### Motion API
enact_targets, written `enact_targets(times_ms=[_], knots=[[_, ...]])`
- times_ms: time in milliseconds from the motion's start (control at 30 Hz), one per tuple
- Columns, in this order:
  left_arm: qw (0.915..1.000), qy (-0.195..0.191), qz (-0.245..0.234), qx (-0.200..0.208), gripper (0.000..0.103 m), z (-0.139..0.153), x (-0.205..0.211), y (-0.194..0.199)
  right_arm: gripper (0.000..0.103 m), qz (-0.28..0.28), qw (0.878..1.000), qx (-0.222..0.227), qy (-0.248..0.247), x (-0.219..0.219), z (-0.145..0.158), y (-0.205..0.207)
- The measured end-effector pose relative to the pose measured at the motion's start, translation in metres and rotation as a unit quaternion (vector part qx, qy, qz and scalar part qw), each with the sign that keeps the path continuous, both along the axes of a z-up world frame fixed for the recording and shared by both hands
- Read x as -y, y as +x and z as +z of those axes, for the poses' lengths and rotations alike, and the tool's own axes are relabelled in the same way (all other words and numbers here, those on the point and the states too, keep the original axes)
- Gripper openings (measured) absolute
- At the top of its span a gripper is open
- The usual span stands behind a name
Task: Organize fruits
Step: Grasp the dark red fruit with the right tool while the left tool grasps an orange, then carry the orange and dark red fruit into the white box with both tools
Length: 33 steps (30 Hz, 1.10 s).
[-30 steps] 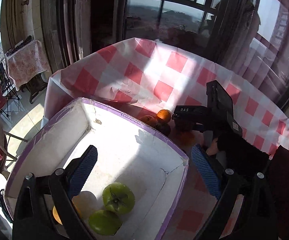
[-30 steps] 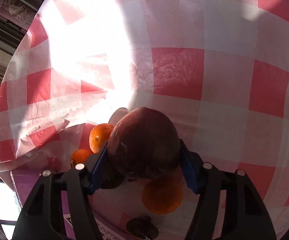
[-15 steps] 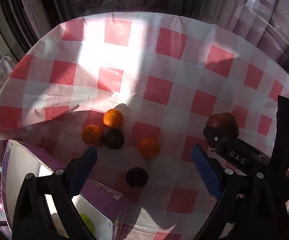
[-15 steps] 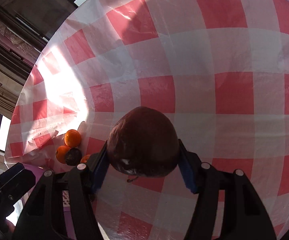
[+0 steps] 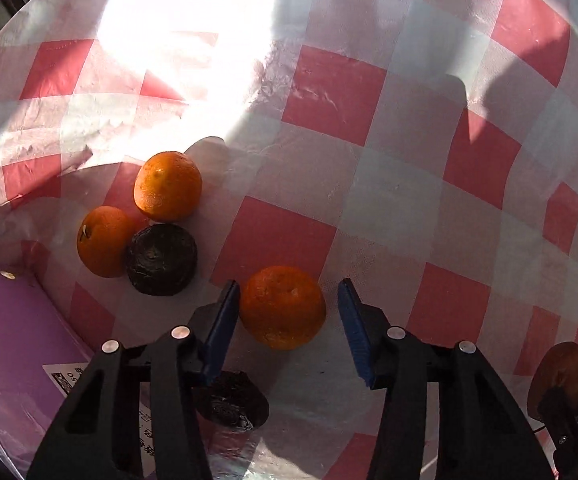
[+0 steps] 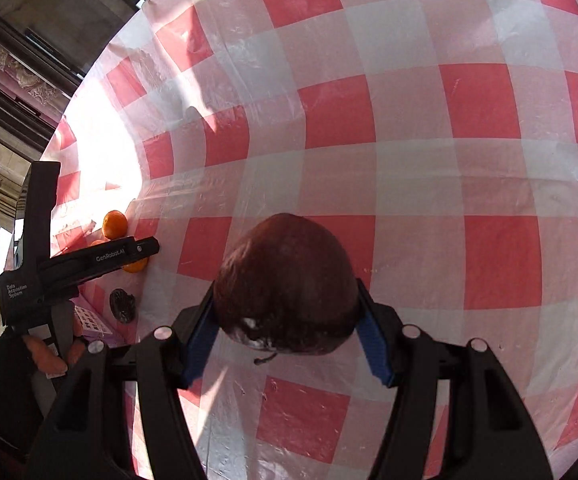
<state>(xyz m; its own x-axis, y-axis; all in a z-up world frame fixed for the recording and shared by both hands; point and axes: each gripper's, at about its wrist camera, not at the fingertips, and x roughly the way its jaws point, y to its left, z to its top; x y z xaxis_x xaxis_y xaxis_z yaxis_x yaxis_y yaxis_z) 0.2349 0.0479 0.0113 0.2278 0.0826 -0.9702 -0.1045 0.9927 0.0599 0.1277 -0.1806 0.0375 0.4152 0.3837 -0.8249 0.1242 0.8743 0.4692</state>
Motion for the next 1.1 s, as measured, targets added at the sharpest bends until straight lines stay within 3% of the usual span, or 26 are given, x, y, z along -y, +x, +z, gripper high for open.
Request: enact_targets(times_ms=[100, 300, 433, 800, 1100], knots=[[1.0000, -0.006, 0.002, -0.002, 0.036, 0.000, 0.001, -0.005, 0.063, -0.003, 1.000, -0.001, 0.001, 0.007, -0.002, -0.007], [0.9960, -0.084, -0.028, 0.000, 0.035, 0.006, 0.029, -0.038, 0.063, -0.008, 1.000, -0.005, 0.002, 0.018, -0.005, -0.021], [0.9918, -0.117, -0.050, 0.000, 0.035, 0.006, 0.056, -0.072, 0.063, -0.018, 1.000, -0.011, -0.003, 0.024, -0.007, -0.032], [0.9826, -0.120, -0.141, -0.011, 0.035, 0.007, 0.096, -0.155, 0.063, -0.019, 0.999, -0.014, -0.043, 0.035, 0.006, -0.087], [0.9718, -0.118, -0.204, 0.004, 0.035, 0.040, 0.086, -0.190, 0.063, -0.011, 0.998, -0.018, -0.056, 0.011, 0.028, -0.137]])
